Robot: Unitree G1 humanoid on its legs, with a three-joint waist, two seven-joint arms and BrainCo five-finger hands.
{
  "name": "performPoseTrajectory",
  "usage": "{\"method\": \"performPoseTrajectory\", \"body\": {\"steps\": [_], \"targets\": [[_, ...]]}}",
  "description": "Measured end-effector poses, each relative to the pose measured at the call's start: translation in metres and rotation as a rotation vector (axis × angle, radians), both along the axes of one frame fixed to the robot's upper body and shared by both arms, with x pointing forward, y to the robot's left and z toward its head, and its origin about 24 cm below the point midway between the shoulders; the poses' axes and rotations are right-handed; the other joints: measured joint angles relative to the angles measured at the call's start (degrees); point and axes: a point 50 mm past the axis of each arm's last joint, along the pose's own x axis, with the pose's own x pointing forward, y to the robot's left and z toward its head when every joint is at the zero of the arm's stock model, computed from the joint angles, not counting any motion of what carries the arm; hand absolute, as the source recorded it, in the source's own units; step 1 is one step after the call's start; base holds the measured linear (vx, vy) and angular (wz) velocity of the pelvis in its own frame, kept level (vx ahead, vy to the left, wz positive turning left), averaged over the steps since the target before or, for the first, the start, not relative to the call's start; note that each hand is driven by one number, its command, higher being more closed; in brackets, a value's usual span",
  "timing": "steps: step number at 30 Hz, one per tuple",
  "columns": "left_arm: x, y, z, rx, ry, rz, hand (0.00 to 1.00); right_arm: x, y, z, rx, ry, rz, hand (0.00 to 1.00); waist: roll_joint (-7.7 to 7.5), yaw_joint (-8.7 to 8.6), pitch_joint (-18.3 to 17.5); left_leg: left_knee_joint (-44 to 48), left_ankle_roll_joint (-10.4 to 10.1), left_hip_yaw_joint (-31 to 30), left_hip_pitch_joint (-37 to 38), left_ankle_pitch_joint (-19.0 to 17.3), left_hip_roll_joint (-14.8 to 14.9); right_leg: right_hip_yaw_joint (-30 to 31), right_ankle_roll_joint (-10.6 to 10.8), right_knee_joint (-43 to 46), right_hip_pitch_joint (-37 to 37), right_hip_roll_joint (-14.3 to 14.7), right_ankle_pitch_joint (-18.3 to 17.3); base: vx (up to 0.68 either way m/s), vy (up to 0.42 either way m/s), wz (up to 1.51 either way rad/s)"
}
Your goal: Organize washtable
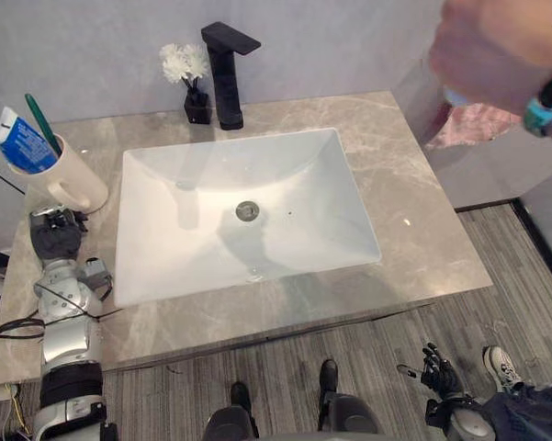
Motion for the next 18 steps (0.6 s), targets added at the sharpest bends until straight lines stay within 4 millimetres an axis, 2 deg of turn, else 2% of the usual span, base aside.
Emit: {"method": "performPoseTrajectory", "body": {"steps": [5,9,14,18], "targets": [[0.002,0.0,0.005,0.005,-0.02,0.004,1.0,0.004,0.0,0.005,-0.008,-0.025,0.006,0.0,0.06,-0.05,0.81,0.09,-0.12,0.08,-0.03,-0.08,0.18,-0.03,0.0,-0.16,-0.03,0.11,0.0,0.0,0.0,0.0],[0.001,-0.008,0.006,-0.006,-0.048,-0.008,1.0,0.005,0.0,0.005,-0.007,-0.03,0.007,0.0,0.07,0.01,0.82,-0.05,-0.14,-0.27,-0.02,-0.09,0.23,-0.67,0.0,-0.33,0.31,-0.06,-0.01,0.01,-0.001,0.04],[-0.014,-0.044,0.003,-0.023,-0.112,-0.104,1.0,0.003,0.003,0.003,0.003,-0.022,0.006,0.0,0.62,-0.08,1.06,-0.1,-0.14,-1.7,0.38,-0.08,0.13,-3.75,0.0,-0.77,1.94,-0.37,-0.02,0.01,-0.006,0.13],[-0.028,-0.061,0.002,-0.047,-0.155,-0.146,1.0,0.002,0.007,0.0,0.018,-0.012,0.01,0.0,1.62,0.16,1.07,-0.11,-0.13,-2.79,0.92,-0.07,-0.02,-5.27,0.03,-1.16,3.33,-0.54,-0.07,-0.01,-0.002,0.18]]}}
